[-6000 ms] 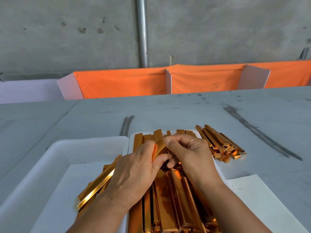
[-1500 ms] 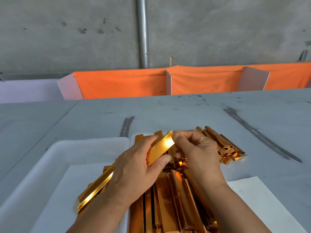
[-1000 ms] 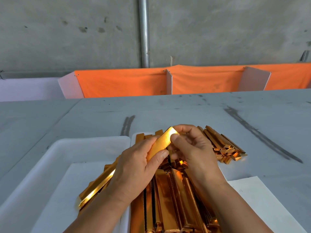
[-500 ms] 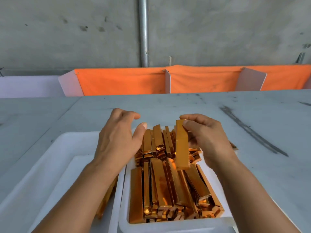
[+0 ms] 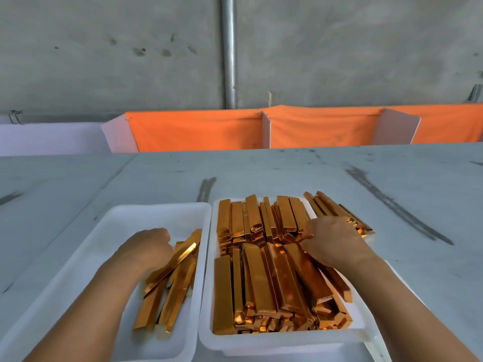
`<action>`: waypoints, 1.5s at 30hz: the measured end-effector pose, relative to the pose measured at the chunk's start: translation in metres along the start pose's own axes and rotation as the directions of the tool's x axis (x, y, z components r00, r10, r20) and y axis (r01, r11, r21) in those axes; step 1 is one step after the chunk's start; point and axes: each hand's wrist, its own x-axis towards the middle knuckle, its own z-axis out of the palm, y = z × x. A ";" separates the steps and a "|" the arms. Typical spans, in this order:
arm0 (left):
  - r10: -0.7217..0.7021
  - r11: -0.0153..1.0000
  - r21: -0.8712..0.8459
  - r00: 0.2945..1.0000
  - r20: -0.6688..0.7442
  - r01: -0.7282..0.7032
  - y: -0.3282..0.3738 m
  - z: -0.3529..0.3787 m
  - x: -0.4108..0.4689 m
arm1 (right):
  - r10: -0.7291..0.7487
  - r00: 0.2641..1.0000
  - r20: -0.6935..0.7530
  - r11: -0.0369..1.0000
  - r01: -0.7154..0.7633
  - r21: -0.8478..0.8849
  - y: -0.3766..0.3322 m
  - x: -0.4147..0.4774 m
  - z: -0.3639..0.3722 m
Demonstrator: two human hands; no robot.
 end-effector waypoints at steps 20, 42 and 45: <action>-0.143 0.501 -0.864 0.980 -0.135 -0.045 -0.007 0.009 0.007 | -0.180 0.974 -0.138 0.827 0.226 0.514 -0.075 0.008 -0.006; 0.710 -0.032 -0.878 0.629 0.316 0.478 0.021 -0.009 0.005 | -0.342 0.935 -0.093 0.054 0.118 0.992 -0.107 0.036 0.023; 0.709 -0.058 -0.880 0.640 0.296 0.472 0.022 -0.009 0.005 | -0.359 0.928 -0.098 0.018 0.112 0.994 -0.105 0.036 0.022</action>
